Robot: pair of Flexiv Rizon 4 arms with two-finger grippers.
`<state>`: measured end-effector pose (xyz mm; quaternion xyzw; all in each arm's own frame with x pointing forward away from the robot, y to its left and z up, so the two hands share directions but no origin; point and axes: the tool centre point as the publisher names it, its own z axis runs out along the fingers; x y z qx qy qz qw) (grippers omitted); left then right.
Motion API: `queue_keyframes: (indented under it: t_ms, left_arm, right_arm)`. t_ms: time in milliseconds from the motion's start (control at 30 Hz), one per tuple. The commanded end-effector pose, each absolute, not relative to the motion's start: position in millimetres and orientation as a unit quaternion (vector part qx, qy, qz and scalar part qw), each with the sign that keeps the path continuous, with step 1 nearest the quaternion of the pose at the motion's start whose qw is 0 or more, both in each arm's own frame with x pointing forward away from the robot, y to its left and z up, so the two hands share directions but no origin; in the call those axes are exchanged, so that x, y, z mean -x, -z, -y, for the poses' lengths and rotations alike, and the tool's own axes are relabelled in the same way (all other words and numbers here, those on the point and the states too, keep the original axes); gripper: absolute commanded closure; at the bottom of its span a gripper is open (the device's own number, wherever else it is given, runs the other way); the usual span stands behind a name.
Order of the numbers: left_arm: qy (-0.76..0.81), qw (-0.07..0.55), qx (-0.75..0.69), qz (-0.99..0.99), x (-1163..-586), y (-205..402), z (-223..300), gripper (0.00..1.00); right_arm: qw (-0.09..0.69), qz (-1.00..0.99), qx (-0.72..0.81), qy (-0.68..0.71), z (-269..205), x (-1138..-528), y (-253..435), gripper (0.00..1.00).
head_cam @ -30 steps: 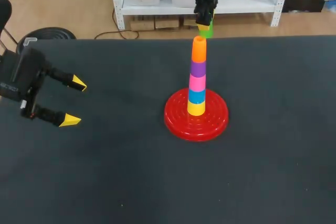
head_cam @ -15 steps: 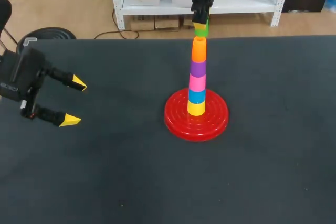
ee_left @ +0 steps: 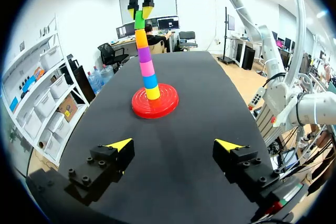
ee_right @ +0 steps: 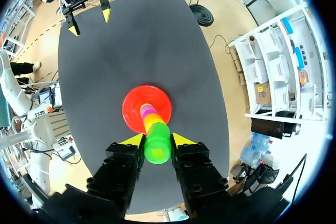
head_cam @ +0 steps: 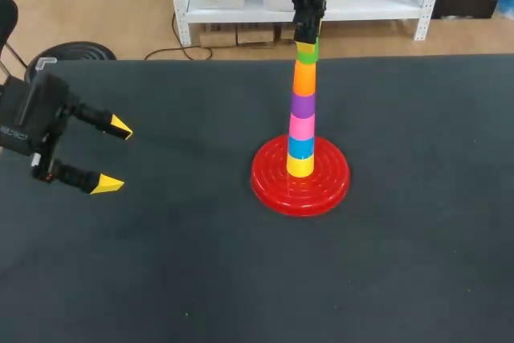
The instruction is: Pick up and stack the cylinders on the red base in this order: pink,purple,orange,green
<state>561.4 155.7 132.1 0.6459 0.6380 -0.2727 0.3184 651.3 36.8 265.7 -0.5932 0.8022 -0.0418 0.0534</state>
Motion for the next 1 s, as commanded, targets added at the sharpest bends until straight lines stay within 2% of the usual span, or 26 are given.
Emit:
queue_keyframes:
  t_ms: [33,1000]
  left_arm:
    - [0.272,0.320,-0.646,-0.637,-561,-131,-156,0.00]
    - [0.272,0.320,-0.646,-0.637,-561,-131,-156,0.00]
  right_arm:
    - [0.048,-0.802,0.594,0.039,-38,-652,-266,1.00]
    - [0.007,-0.796,0.606,-0.004,-40,-656,-247,1.00]
